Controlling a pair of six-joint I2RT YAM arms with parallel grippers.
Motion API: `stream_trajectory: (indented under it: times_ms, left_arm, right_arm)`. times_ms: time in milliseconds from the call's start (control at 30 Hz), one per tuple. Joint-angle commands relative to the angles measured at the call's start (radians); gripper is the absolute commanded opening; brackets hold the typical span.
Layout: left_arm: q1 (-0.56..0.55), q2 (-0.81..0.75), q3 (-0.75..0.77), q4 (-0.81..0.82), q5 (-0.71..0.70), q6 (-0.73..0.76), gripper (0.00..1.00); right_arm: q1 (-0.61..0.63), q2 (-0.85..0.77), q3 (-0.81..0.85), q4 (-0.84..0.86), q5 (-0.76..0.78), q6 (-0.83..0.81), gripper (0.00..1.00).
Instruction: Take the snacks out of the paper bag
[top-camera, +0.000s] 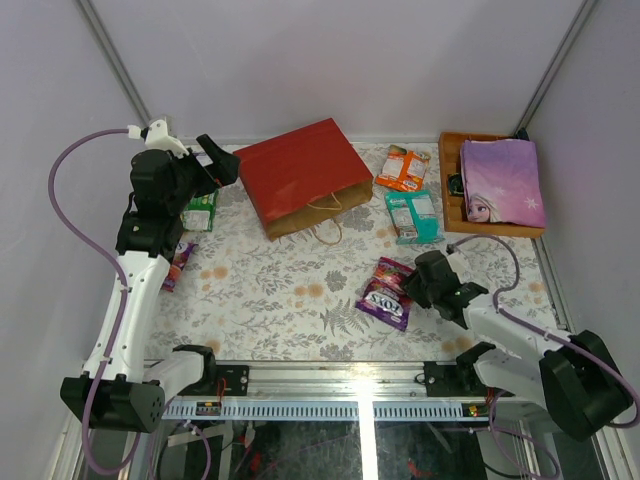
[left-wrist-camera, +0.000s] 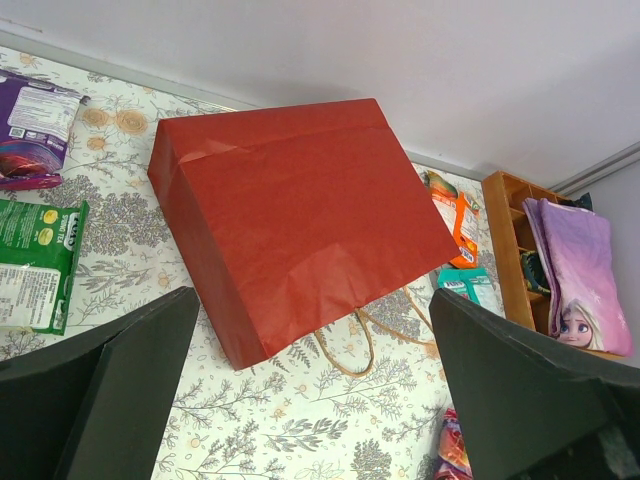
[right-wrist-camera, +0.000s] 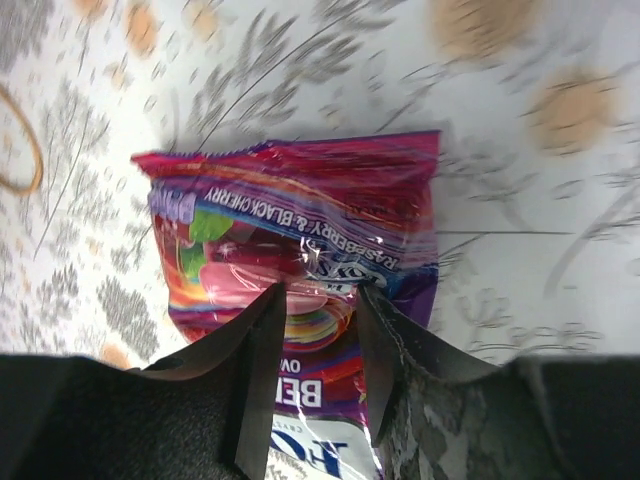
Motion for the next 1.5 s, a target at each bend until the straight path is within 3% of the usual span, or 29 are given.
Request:
stream_trajectory:
  times_ms: [0,167,333,500,633,767,933,1033,1467]
  left_arm:
    - [-0.004,-0.008,0.020,0.033,0.014,0.017,1.00]
    - [-0.004,-0.007,0.021,0.032,0.017,0.019,1.00]
    - [-0.004,-0.009,0.022,0.030,0.016,0.022,1.00]
    - [-0.004,-0.008,0.023,0.026,0.018,0.022,1.00]
    - [-0.004,-0.007,0.025,0.026,0.017,0.021,1.00]
    - [-0.004,-0.001,0.025,0.029,0.024,0.019,1.00]
    - [-0.005,0.007,0.031,0.026,0.034,0.017,1.00]
    - [-0.005,0.008,0.031,0.026,0.037,0.016,1.00]
    - [-0.005,0.017,0.038,0.021,0.062,0.009,1.00]
  right_arm:
    - [-0.106,-0.050,-0.015,-0.220,0.095,0.039,0.42]
    - [-0.239,-0.009,0.012,-0.277,0.061,0.025,0.36]
    - [-0.278,0.022,0.060,-0.358,0.113,0.096,0.35]
    - [-0.279,-0.089,0.079,-0.309,0.102,0.051,0.56]
    - [-0.276,-0.156,0.188,-0.317,0.151,-0.167,0.73]
    - [-0.276,-0.066,0.356,-0.443,0.203,-0.353,0.90]
    - [-0.195,0.082,0.513,-0.639,0.272,-0.421,1.00]
    - [-0.126,0.087,0.514,-0.684,0.335,-0.409,0.99]
    - [-0.122,0.144,0.395,-0.600,0.183,-0.396,0.99]
